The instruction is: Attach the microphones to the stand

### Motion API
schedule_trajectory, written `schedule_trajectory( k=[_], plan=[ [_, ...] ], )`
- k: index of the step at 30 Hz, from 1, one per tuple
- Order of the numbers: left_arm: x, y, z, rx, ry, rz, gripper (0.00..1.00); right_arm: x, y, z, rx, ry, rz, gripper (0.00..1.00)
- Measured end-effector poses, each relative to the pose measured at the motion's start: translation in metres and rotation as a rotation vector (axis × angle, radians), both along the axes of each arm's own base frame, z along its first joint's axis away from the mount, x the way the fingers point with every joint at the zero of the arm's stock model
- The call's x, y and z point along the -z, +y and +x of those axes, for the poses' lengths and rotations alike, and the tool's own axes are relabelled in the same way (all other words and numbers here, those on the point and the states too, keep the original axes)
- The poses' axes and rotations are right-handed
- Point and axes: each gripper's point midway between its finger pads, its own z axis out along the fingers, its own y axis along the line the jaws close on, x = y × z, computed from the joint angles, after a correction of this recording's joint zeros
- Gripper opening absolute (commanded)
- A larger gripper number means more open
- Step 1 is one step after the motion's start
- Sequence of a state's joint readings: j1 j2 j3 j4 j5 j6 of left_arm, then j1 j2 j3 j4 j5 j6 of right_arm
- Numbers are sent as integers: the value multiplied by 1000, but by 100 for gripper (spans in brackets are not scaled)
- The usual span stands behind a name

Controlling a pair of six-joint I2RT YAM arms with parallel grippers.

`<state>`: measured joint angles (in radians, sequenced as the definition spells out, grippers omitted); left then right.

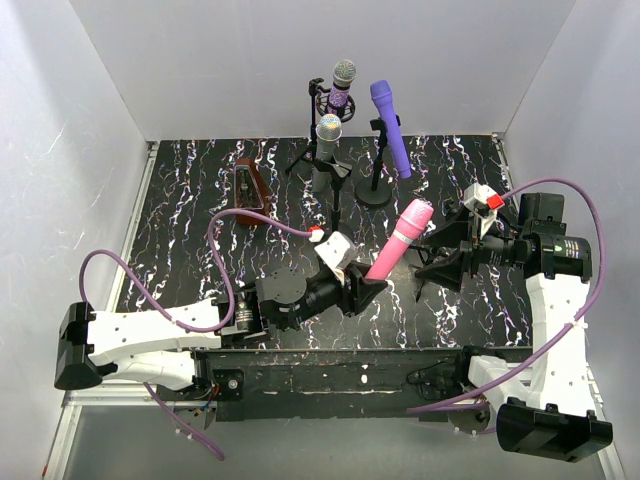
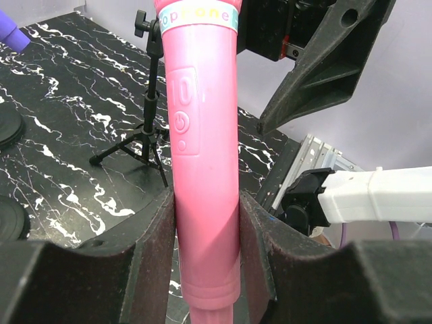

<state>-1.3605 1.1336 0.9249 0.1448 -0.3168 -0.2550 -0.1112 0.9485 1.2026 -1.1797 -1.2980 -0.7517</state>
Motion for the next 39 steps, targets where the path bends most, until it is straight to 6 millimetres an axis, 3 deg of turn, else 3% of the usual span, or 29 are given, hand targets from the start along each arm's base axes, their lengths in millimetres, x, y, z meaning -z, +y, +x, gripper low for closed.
schedule_trajectory(
  k=[16,39],
  plan=[
    [-19,-4,0,-1,10,-111,0,-1,1,3,-12,19,22,91],
    [-12,-22,4,-5,27,-156,0,5,14,2,-95,74,26,90]
  ],
)
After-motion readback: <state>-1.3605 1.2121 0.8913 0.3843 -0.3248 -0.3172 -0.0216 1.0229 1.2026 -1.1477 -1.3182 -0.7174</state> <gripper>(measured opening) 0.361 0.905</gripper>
